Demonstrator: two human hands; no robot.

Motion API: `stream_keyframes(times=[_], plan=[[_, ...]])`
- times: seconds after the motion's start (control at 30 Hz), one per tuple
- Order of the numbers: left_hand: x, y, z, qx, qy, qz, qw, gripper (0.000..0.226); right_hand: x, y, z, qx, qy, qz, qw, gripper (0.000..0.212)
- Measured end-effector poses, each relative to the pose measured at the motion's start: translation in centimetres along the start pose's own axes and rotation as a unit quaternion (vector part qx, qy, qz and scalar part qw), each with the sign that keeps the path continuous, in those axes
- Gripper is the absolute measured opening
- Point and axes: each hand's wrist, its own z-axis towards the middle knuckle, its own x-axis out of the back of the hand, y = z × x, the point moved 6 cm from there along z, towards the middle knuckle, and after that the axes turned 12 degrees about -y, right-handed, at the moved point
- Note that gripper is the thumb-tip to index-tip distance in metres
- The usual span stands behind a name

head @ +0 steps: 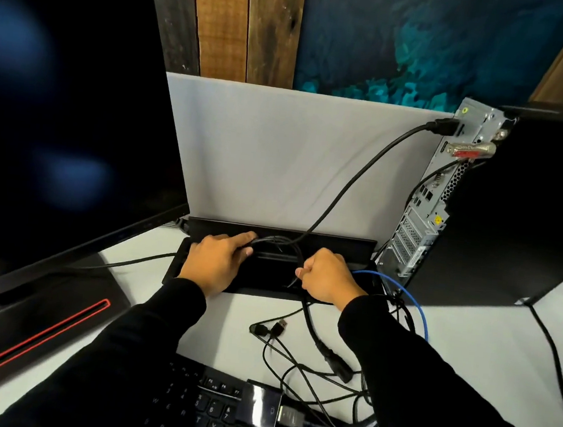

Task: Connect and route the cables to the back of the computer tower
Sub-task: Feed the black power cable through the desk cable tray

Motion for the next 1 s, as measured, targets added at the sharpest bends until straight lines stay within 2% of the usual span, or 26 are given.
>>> stream_keyframes(times=[0.07, 0.13, 0.27, 0.33, 0.47, 0.53, 0.6, 0.63, 0.7, 0.8, 0.9, 1.0], plan=[[0.3, -0.3, -0.3, -0.006, 0.013, -0.016, 1.000, 0.032, -0.9, 0.2, 0.1, -0.005, -0.008, -0.004, 1.000, 0.044], [0.2, -0.8, -0.7, -0.006, 0.009, -0.012, 1.000, 0.019, -1.4, 0.1, 0.1, -0.001, -0.010, -0.006, 1.000, 0.046], [-0.3, -1.0, -0.6, 0.001, -0.004, 0.047, 0.999, 0.016, 0.8, -0.5, -0.6, 0.054, 0.106, 0.063, 0.991, 0.014], [-0.2, -0.8, -0.1, 0.004, -0.013, 0.033, 0.999, 0.015, 1.2, -1.1, -0.7, 0.091, 0.120, 0.091, 0.984, 0.027], [0.2, -1.6, 0.2, -0.031, -0.051, -0.033, 0.998, 0.007, 1.6, -1.5, -1.0, 0.102, 0.178, 0.169, 0.964, 0.025], [0.5, -2.1, 0.1, -0.042, -0.052, -0.044, 0.997, 0.017, 1.3, -1.6, -0.7, 0.100, 0.166, 0.188, 0.963, 0.019], [1.1, -2.5, -0.1, -0.033, -0.005, -0.077, 0.996, 0.008, 0.5, -1.5, 0.0, 0.081, 0.155, 0.151, 0.973, 0.012], [1.5, -2.6, -0.2, -0.027, 0.028, -0.095, 0.995, 0.009, 0.0, -1.2, 0.3, 0.070, 0.152, 0.137, 0.976, 0.017], [1.8, -2.1, -0.7, -0.047, 0.074, -0.090, 0.992, 0.027, -1.0, -0.8, 0.8, 0.050, 0.148, 0.120, 0.980, 0.027], [0.7, -0.8, -1.1, -0.103, 0.056, -0.024, 0.993, 0.035, -2.1, -1.3, 1.0, 0.051, 0.104, 0.074, 0.990, 0.029], [0.4, -0.2, -0.7, -0.099, 0.053, 0.016, 0.994, 0.033, -3.2, -1.9, 0.7, 0.030, 0.064, -0.019, 0.997, 0.039], [0.5, -0.1, 0.1, -0.102, 0.032, 0.037, 0.994, 0.029, -3.1, -1.5, 1.1, 0.014, 0.042, -0.018, 0.999, 0.036]])
